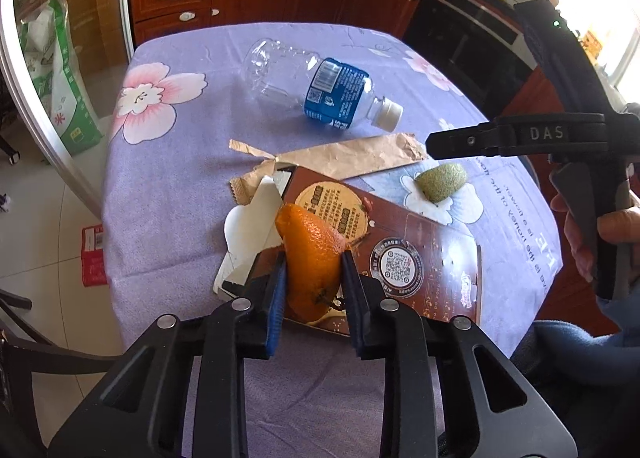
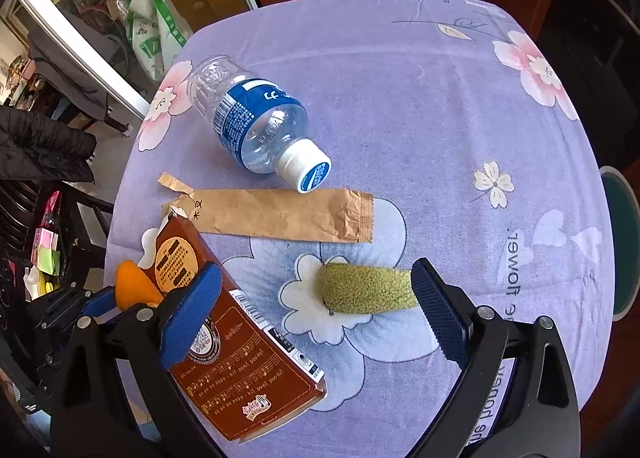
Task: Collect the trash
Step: 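Grasp the orange peel with the left tool while the right tool grasps the water bottle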
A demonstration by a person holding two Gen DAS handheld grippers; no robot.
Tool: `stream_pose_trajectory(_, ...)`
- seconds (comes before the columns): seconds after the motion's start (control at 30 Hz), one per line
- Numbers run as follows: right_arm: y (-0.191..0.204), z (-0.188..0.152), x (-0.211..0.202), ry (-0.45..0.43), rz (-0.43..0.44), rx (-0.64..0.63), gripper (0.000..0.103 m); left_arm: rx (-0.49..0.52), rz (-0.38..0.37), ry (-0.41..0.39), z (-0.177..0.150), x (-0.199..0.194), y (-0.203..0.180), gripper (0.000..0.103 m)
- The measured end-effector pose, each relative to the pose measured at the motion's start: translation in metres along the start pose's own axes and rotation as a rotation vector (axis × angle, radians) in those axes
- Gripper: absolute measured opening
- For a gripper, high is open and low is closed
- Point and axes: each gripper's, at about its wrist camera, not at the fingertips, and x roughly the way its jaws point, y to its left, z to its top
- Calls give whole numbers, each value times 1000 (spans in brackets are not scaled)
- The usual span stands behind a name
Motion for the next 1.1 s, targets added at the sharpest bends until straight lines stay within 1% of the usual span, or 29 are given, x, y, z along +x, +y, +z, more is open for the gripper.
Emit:
stream_pose_trajectory(0.1, 10, 16, 2, -17, 0, -39, 91, -15, -2, -29, 11, -7, 9, 26)
stream_pose_trajectory(0.3, 32, 56, 10, -59, 1, -130, 91, -48, -10, -52, 34, -4, 27, 26)
stream_pose_trajectory(0.53, 48, 87, 40, -41, -13, -215, 91, -81, -37, -50, 48, 7, 39, 26)
stream_pose_trajectory(0.67, 48, 94, 56, -20, -9, -221, 91, -107, -50, -36, 51, 15, 48, 26)
stream_pose_trajectory(0.87, 47, 97, 65, -41, 20, -202, 91, -121, -58, -23, 54, 22, 52, 26)
stream_pose_trajectory(0.93, 50, 94, 68, -31, 31, -216, 77, -123, -58, -21, 54, 23, 52, 26)
stream_pose_trajectory(1.03, 56, 90, 66, -45, 14, -247, 76, -130, -56, -19, 56, 25, 53, 26)
stream_pose_trajectory(1.1, 56, 87, 64, -45, 20, -243, 75, -128, -51, -21, 56, 24, 51, 26)
